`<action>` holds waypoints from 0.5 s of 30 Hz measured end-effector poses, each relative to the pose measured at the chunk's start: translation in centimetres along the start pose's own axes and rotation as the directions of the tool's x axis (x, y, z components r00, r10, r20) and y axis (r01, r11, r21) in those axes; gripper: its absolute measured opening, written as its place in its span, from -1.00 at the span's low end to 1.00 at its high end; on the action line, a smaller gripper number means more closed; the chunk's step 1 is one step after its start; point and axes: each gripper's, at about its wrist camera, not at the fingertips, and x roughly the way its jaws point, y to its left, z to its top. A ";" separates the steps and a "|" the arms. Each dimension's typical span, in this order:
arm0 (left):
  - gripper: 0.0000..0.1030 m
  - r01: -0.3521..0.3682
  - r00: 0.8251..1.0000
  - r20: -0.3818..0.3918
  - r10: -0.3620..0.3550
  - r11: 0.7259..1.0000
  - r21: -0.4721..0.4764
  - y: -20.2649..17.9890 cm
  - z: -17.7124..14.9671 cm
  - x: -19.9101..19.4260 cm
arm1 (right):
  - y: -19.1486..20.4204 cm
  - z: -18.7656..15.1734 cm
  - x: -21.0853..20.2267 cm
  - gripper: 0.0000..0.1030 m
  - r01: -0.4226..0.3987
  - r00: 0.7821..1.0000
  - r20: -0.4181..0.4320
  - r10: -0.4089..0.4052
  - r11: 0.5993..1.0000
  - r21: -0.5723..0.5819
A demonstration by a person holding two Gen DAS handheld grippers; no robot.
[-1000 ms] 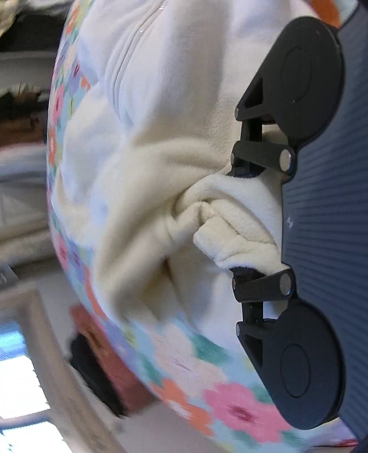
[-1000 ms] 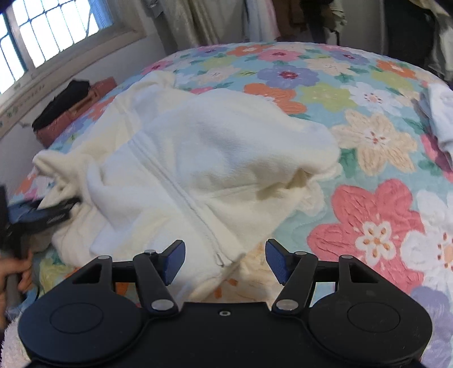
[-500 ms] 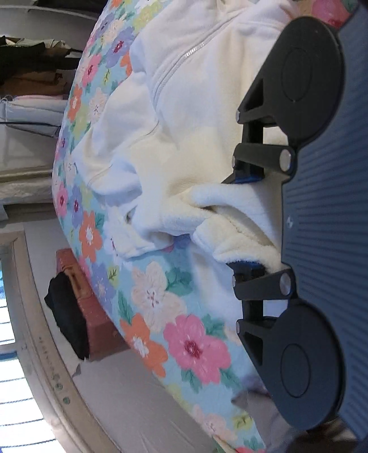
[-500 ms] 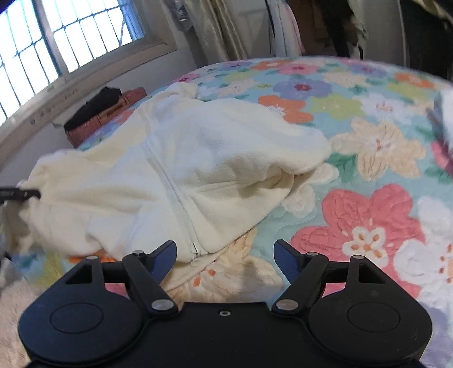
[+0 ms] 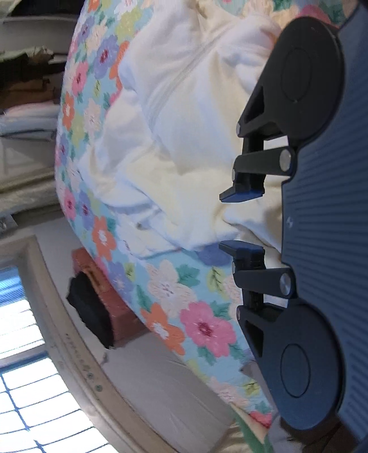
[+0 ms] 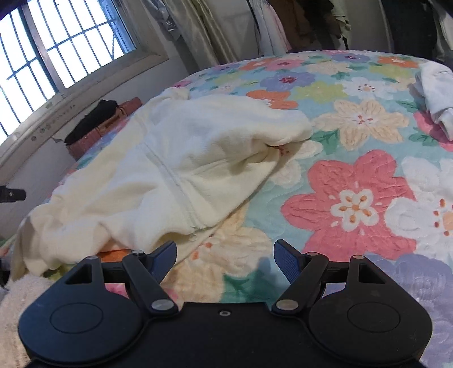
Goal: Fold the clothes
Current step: 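Open both tools and move them over the jacket to new fabric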
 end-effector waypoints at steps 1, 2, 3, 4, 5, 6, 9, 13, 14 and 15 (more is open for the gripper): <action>-0.44 0.006 1.000 0.009 -0.006 1.000 0.004 -0.4 0.2 -0.5 | 0.1 0.0 -0.2 0.55 -0.007 1.000 0.001 0.007 1.000 -0.003; -0.44 0.024 1.000 0.014 -0.024 1.000 0.005 -0.9 0.5 -0.8 | 0.2 0.0 -0.4 0.55 -0.014 1.000 0.003 0.015 1.000 -0.007; -0.44 0.043 0.999 0.020 -0.043 0.999 0.006 -1.3 0.8 -1.1 | 0.4 0.1 -0.6 0.55 -0.012 1.000 0.003 0.012 1.000 -0.015; -0.43 0.066 0.998 0.019 -0.066 0.998 0.005 -1.8 0.9 -1.2 | 0.5 0.1 -0.8 0.55 -0.005 1.000 0.004 0.006 1.000 -0.025; -0.40 0.089 0.996 0.018 -0.089 0.996 0.005 -2.4 1.1 -1.3 | 0.5 0.1 -1.0 0.55 -0.001 1.000 0.006 0.001 1.000 -0.027; -0.37 0.108 0.994 0.018 -0.108 0.994 0.007 -3.1 1.1 -1.4 | 0.5 0.1 -1.1 0.55 0.004 1.000 0.009 -0.003 1.000 -0.027; -0.15 0.167 0.986 0.016 -0.168 0.986 0.012 -5.7 1.4 -1.4 | 0.0 0.0 -1.5 0.56 0.013 1.000 0.023 -0.013 1.000 -0.007; 0.12 0.241 0.971 -0.008 -0.241 0.971 -0.002 -9.1 2.4 0.3 | -1.0 -0.4 -1.3 0.56 0.014 1.000 0.026 -0.015 0.998 0.055; 0.15 0.264 0.964 -0.014 -0.264 0.964 -0.009 -10.1 2.8 1.0 | -1.3 -0.4 -1.2 0.56 0.013 1.000 0.024 -0.015 0.998 0.066; 0.16 0.286 0.958 -0.016 -0.286 0.958 -0.010 -11.0 3.4 1.6 | -1.5 -0.4 -1.1 0.56 0.014 1.000 0.021 -0.016 0.997 0.074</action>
